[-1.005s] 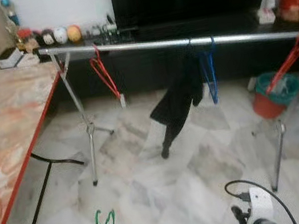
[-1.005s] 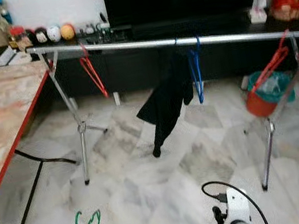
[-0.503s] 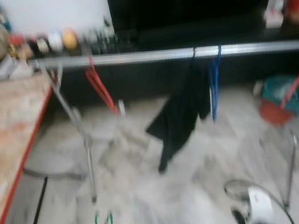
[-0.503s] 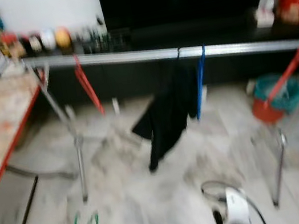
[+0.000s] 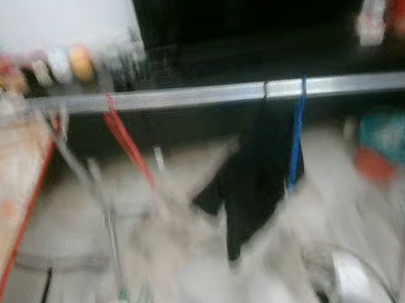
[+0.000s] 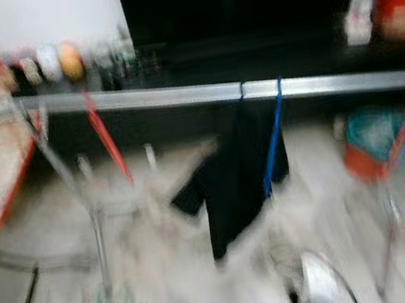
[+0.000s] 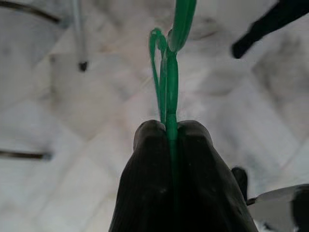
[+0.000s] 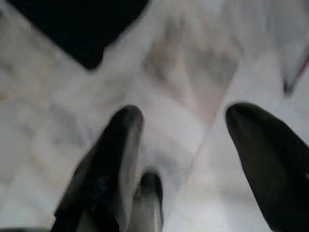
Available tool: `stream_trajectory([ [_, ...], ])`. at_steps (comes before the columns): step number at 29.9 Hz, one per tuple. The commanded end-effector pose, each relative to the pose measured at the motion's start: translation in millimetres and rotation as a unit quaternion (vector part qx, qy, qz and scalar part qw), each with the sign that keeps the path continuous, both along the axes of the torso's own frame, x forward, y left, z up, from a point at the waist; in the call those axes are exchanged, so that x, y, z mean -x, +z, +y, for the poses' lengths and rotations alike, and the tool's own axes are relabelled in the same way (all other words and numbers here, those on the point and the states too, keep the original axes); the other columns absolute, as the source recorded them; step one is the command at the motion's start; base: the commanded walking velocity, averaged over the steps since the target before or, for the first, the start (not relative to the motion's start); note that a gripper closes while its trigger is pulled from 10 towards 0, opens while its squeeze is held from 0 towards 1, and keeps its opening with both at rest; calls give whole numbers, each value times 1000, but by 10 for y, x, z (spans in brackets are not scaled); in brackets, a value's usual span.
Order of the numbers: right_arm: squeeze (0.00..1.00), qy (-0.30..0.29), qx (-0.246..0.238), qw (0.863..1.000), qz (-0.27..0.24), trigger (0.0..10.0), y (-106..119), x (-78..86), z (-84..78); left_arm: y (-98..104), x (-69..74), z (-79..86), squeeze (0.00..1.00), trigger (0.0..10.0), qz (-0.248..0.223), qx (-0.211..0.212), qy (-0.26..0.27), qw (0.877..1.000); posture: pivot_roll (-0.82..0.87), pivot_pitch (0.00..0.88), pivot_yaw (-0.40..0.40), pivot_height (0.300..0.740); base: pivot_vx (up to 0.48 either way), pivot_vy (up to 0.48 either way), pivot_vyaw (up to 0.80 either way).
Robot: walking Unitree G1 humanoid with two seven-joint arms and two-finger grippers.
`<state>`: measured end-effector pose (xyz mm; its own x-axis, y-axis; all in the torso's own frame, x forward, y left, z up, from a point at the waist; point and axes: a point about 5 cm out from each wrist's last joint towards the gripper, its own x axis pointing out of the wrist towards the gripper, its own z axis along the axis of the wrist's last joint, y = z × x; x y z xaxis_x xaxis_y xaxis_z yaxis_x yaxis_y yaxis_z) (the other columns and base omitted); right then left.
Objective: Hang hanger
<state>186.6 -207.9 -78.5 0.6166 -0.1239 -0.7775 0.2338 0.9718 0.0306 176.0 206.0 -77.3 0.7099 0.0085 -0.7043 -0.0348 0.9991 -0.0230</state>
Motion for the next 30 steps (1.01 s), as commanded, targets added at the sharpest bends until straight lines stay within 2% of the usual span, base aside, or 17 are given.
stream_trajectory([
  [1,0,5,-7,1000,-3,10000,6,-42,87,16,10,104,0,10000,0,-17,-1,1000,16,0,-36,740,375,0,0],
  [5,0,6,-5,1000,-2,10000,6,-40,76,17,5,98,0,10000,0,-18,0,1000,12,0,-34,740,341,0,0],
  [20,0,7,-7,1000,6,10000,-19,-1,103,-2,50,107,0,10000,7,-24,-6,1000,15,0,-25,740,0,0,0],
  [30,0,18,-7,1000,11,10000,-41,44,116,1,54,109,0,10000,5,-30,-19,999,19,0,-27,740,0,-255,0],
])
